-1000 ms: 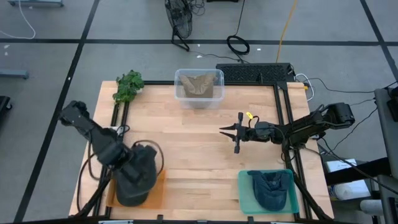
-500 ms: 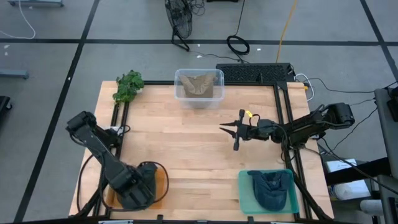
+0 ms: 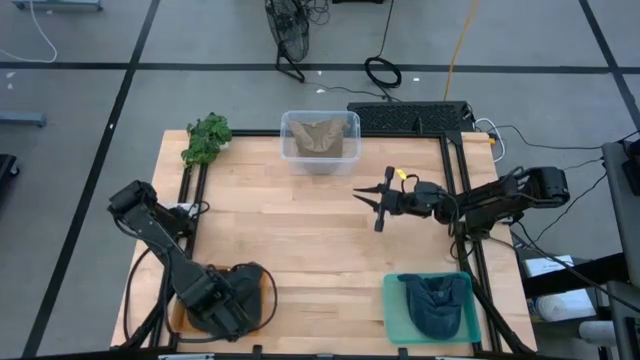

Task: Pick & Place hat
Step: Put the black cap into the orange bin

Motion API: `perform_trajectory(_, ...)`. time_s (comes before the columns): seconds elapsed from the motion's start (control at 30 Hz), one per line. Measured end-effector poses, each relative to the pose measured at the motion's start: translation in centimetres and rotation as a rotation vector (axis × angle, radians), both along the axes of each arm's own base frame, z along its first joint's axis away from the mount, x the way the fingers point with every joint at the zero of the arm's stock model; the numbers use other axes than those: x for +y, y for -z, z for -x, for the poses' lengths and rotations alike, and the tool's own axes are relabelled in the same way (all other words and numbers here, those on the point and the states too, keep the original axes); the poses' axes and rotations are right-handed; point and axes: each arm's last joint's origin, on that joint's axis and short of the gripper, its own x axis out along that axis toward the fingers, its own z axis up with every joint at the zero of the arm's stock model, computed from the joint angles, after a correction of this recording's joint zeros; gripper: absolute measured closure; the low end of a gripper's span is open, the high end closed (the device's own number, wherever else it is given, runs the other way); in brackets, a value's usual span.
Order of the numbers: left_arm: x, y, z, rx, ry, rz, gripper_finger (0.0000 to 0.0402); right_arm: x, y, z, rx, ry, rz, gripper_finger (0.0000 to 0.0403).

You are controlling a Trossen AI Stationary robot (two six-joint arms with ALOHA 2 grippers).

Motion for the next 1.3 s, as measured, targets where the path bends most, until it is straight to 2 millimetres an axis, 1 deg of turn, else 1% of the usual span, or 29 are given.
perform_trajectory(0.07, -0.1, 0.0, -0.2, -0.041, -0.002, -0.014, 0.0395, -0.1, 0.0, 0.0, 0.0, 0.005, 0.0, 0.036)
perform_trajectory(0.13, -0.1, 0.3, -0.2, -0.047, -0.002, -0.016, 0.0393, -0.1, 0.0, 0.0, 0.0, 0.006, 0.0, 0.036)
perform_trajectory(0.27, 0.1, 1.1, 0.0, 0.003, 0.003, -0.005, 0.0378, -0.1, 0.0, 0.0, 0.0, 0.005, 0.0, 0.036)
perform_trajectory(0.47, 0.6, 2.8, 0.6, 0.06, 0.003, -0.042, 0.0386, -0.1, 0.0, 0.0, -0.004, 0.004, -0.035, 0.036)
perform_trajectory(0.57, 0.9, 3.7, 0.9, 0.078, 0.042, -0.058, 0.0385, -0.1, 0.0, 0.0, -0.008, 0.004, -0.058, 0.036)
perform_trajectory(0.73, 0.9, 5.1, 1.4, 0.13, 0.179, -0.032, 0.0348, -0.1, 0.2, 0.0, 0.005, 0.003, -0.077, 0.036)
perform_trajectory(0.83, 0.9, 5.0, 1.5, 0.126, 0.24, -0.022, 0.0323, -0.1, 0.3, 0.0, 0.014, 0.003, -0.081, 0.036)
perform_trajectory(0.93, 0.8, 5.0, 1.6, 0.122, 0.281, -0.021, 0.0308, -0.1, 0.3, 0.0, 0.014, 0.003, -0.099, 0.036)
perform_trajectory(1.03, 0.8, 5.0, 1.5, 0.116, 0.288, -0.023, 0.0298, -0.1, 0.4, 0.0, 0.018, 0.003, -0.104, 0.036)
perform_trajectory(1.17, 0.7, 5.1, 1.3, 0.058, 0.275, -0.061, 0.029, -0.1, 0.4, 0.0, 0.023, 0.003, -0.105, 0.036)
perform_trajectory(1.3, 0.5, 5.6, 1.1, 0.02, 0.276, -0.041, 0.0281, -0.1, 0.5, 0.0, 0.026, 0.003, -0.118, 0.036)
